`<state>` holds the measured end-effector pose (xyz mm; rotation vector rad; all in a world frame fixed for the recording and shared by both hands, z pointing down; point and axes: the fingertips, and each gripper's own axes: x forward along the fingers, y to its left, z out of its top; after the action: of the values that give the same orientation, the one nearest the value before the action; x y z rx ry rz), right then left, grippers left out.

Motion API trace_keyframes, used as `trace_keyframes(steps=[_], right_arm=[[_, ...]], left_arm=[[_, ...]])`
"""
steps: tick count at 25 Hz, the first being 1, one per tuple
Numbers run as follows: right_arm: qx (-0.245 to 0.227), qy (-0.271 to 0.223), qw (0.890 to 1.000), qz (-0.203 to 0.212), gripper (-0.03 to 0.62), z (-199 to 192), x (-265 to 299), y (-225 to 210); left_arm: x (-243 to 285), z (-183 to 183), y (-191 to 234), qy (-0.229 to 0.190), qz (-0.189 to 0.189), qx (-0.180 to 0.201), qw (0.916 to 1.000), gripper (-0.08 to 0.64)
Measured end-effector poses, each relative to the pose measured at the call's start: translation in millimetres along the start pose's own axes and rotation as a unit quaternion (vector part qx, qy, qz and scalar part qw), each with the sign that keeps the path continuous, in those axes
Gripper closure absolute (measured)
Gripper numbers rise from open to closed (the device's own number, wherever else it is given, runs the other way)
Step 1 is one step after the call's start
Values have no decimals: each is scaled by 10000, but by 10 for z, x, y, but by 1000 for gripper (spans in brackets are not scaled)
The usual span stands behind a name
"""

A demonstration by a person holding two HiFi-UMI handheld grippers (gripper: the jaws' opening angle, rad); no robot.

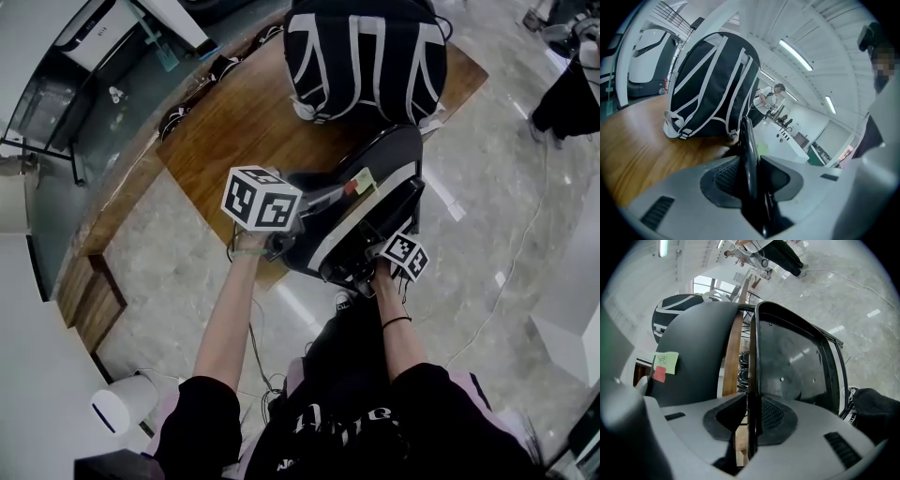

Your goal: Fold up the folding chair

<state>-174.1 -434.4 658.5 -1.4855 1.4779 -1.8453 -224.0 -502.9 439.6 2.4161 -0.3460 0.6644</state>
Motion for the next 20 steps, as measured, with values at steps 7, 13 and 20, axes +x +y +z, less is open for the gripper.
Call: trace_keyframes(steps=[7,13,20], right_arm=[[-195,150,9996,115,515,14,20,25],[-607,430,9972,-110,477,-45,-28,20],[-1348,632,9871,-583,449,-4,-326,-124]], left_arm=[[33,29,32,19,-86,-13,10000,446],[-19,30,21,-78,474,394,9981,442],[-93,83,13,-407,763,577,9946,426]])
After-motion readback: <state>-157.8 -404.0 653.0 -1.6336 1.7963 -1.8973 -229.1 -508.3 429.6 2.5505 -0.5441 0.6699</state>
